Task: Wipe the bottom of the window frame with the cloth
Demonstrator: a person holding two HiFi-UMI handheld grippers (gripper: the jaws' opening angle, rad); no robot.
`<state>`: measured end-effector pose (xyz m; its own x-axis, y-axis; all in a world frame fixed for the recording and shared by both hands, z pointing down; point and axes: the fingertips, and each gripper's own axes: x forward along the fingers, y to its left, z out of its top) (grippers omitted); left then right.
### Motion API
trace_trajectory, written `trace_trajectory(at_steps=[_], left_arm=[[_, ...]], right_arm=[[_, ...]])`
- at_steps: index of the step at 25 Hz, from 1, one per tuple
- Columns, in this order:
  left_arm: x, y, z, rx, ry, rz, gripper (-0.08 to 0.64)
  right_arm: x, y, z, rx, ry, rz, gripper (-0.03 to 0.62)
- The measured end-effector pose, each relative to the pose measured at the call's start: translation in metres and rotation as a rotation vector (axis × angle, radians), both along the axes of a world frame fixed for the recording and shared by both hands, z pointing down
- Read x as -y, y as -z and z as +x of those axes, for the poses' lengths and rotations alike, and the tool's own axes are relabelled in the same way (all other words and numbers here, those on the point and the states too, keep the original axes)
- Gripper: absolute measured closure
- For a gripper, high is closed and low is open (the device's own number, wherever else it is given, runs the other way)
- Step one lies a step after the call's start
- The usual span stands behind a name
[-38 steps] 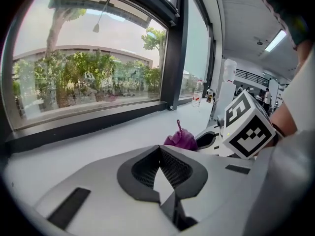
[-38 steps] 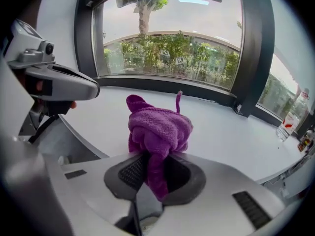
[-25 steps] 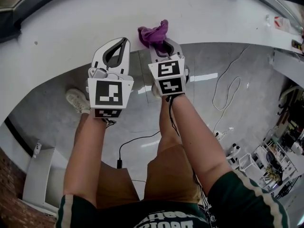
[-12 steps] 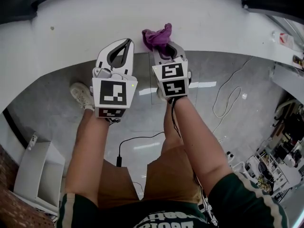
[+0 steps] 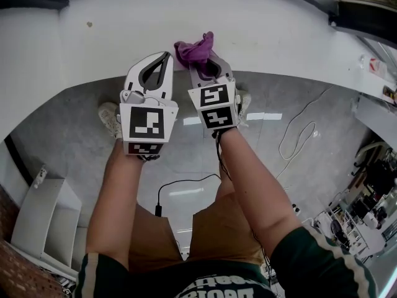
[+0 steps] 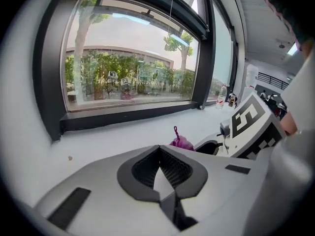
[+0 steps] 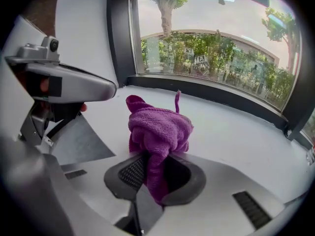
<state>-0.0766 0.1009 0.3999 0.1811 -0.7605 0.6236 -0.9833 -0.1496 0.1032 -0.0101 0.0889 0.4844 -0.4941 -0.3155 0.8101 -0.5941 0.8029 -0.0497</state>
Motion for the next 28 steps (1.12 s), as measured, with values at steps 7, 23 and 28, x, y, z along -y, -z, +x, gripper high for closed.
trace_trajectory(at_steps=[7,23,28], left_arm=[[-0.017,0.002,-0.041,0.001,0.077,0.002,0.551],[-0.070,0.004,-0.138,0.011,0.251,-0.021,0.551],[-0.089,0.006,-0.165,0.021,0.299,-0.031,0.551]], right_arm=[[-0.019,0.000,-0.042,-0.002,0.077,-0.014,0.508],[-0.067,0.000,-0.145,0.011,0.264,-0.043,0.508],[-0.084,0.000,-0.176,0.019,0.313,-0.053,0.508]])
